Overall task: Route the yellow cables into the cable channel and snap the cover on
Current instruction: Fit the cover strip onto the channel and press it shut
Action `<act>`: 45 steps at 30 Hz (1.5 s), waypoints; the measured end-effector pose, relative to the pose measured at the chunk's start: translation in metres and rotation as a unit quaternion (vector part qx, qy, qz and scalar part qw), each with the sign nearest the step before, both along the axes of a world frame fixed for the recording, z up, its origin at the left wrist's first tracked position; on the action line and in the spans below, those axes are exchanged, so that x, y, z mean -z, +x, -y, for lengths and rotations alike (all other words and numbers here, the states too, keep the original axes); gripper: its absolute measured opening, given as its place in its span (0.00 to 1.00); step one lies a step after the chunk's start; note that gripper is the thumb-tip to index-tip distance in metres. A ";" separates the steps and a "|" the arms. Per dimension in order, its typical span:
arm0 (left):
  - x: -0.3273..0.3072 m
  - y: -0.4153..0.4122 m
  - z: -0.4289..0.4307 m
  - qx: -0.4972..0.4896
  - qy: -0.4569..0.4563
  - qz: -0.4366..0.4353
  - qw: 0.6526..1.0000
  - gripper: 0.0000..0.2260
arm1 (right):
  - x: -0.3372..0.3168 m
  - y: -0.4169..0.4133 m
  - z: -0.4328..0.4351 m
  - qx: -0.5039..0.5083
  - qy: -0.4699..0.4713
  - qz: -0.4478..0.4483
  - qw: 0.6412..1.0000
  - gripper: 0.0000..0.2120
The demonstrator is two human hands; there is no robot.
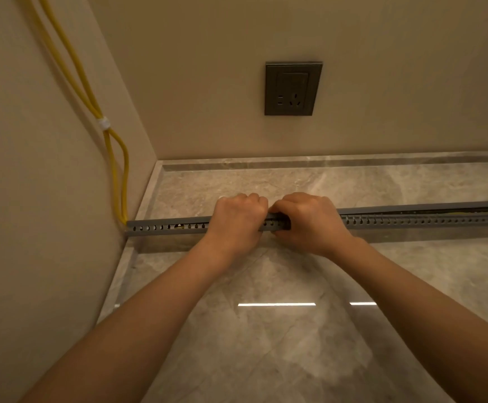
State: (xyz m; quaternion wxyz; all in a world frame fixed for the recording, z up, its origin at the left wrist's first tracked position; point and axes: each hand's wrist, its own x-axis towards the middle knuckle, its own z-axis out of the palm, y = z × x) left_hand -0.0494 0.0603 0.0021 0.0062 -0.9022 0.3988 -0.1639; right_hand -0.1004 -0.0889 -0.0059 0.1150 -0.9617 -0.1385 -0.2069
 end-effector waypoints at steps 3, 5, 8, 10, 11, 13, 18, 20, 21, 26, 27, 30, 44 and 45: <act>-0.001 0.004 0.000 0.000 0.014 -0.003 1.000 0.06 | 0.007 -0.009 0.005 -0.025 -0.012 0.024 0.999 0.12; -0.001 0.006 0.000 0.007 0.021 -0.007 1.000 0.09 | 0.011 -0.013 0.011 -0.027 -0.022 0.042 0.999 0.15; -0.001 0.007 0.000 0.005 0.026 -0.015 1.000 0.11 | 0.016 -0.018 0.026 -0.007 -0.034 0.068 0.997 0.16; -0.003 0.008 0.000 0.002 0.028 -0.023 0.999 0.09 | 0.019 -0.022 0.035 0.001 -0.040 0.076 0.996 0.17; -0.004 0.009 0.000 0.001 0.030 -0.029 0.999 0.08 | 0.019 -0.023 0.039 0.003 -0.040 0.079 0.996 0.18; -0.006 0.011 0.000 -0.003 0.034 -0.041 0.999 0.09 | 0.019 -0.025 0.043 0.002 -0.032 0.079 0.996 0.20; -0.009 0.012 0.001 -0.008 0.045 -0.059 0.997 0.11 | 0.009 -0.018 0.044 -0.014 0.000 0.012 1.000 0.18; -0.009 0.012 0.001 -0.009 0.046 -0.065 0.997 0.11 | 0.001 -0.014 0.043 0.004 0.019 -0.028 0.999 0.16; -0.009 0.012 0.001 -0.009 0.047 -0.065 0.997 0.11 | -0.002 -0.012 0.042 0.015 0.021 -0.040 0.999 0.15; -0.007 0.007 -0.001 -0.002 0.046 -0.053 0.998 0.10 | -0.008 -0.001 0.042 0.024 -0.006 -0.088 0.996 0.10; -0.007 0.007 -0.001 -0.002 0.044 -0.050 0.998 0.10 | -0.008 0.000 0.042 0.023 -0.010 -0.097 0.995 0.09; -0.005 0.005 -0.002 0.002 0.042 -0.040 0.998 0.11 | -0.007 0.003 0.043 0.014 -0.011 -0.102 0.995 0.09; 0.006 -0.028 0.032 0.029 -0.062 -0.128 0.989 0.09 | -0.008 0.003 0.042 -0.009 -0.001 -0.081 0.997 0.08; 0.007 -0.028 0.033 0.022 -0.065 -0.122 0.990 0.09 | -0.007 0.003 0.043 -0.013 -0.002 -0.076 0.997 0.08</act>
